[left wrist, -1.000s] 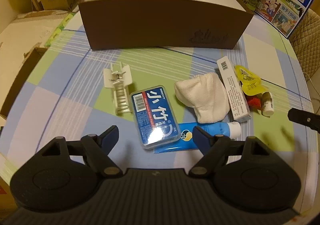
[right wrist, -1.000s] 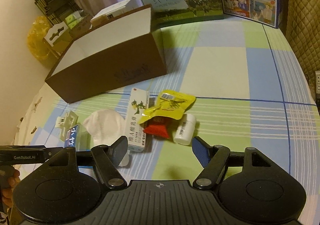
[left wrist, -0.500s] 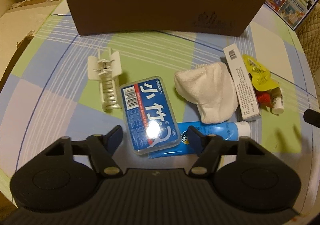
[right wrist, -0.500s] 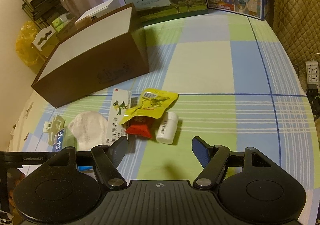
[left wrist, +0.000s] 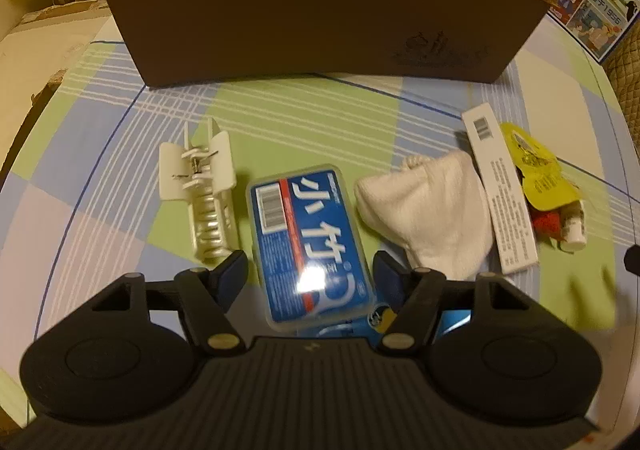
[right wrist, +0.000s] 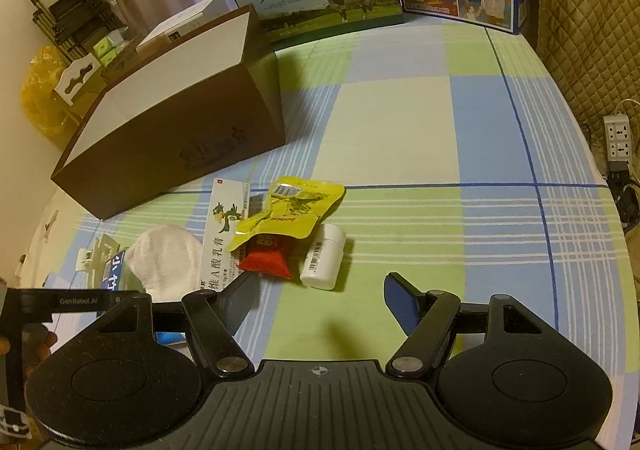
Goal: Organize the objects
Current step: 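Grasp the blue toothpaste box with the left tool while the right tool grasps the yellow packet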
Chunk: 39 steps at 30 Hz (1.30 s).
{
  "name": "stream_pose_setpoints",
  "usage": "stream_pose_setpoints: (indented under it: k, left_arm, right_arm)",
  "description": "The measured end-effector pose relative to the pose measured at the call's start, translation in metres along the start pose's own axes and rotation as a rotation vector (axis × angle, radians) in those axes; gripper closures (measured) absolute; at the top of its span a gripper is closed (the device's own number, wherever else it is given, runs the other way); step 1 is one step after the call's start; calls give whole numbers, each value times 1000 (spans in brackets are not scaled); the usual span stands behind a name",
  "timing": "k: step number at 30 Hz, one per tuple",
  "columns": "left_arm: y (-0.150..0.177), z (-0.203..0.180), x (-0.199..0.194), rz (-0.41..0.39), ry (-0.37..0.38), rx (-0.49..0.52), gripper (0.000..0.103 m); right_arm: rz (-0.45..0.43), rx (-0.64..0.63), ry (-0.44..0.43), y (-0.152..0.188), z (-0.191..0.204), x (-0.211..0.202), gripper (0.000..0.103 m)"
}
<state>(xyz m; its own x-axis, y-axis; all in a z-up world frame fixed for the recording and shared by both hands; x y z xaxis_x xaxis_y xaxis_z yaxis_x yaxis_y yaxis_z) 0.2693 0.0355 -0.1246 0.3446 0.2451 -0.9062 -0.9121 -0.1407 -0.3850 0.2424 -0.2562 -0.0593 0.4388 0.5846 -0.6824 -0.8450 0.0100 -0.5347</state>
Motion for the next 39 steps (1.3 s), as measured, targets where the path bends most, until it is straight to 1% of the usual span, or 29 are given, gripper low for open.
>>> stream_pose_setpoints:
  k: [2,4,5,10,16,20,22,24,31,34,37,39]
  left_arm:
    - [-5,1,2,-6,-10,0,40]
    - [-8,1,4,-13,-17,0,46]
    - [-10,1,5,-15,-17,1,47]
    - [-13,1,0,-62,-51,25,48]
    - [-23,9,-15,-104,-47,18,48]
    - [-27,14,-19,-118,-44,12,48]
    - [-27,14,-18,-116,-49,12,48]
    - [-26,15,-18,-109,-51,9,48]
    - [-28,16,-21,-110,-55,4,48]
    - [-28,15,-21,-107,-55,5,48]
    - [-28,15,-20,-103,-58,6,48]
    - [-28,15,-20,-102,-60,6,48]
  right_arm:
    - [2,-5,1,-1,0,1,34]
    - [4,-14,3,-1,2,3,34]
    - [5,-22,4,-2,3,4,34]
    - [8,-112,17,-4,12,11,34]
    - [14,-311,60,-5,22,28,34]
    - [59,-513,113,2,29,50,35]
    - [80,-615,148,7,31,61,39]
    - [98,-691,163,9,31,73,49]
    - [117,-840,173,4,30,99,54]
    - [129,-920,176,6,32,112,58]
    - [131,-973,174,8,33,123,66]
    - [143,-990,164,7,32,129,77]
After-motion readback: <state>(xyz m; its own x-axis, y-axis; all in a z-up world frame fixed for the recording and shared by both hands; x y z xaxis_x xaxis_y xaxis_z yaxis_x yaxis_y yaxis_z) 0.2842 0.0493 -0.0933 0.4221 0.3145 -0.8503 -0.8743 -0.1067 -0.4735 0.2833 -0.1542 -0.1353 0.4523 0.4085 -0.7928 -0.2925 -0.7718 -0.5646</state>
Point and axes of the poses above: each gripper's, at about its wrist camera, not at the fingertips, and x roughly the way its jaws point, z to its left, y to its underside, the point moved 2 cm from there along x, roughly the way its jaws point, and after that the axes turned 15 degrees about -y, right-handed, at the moved point
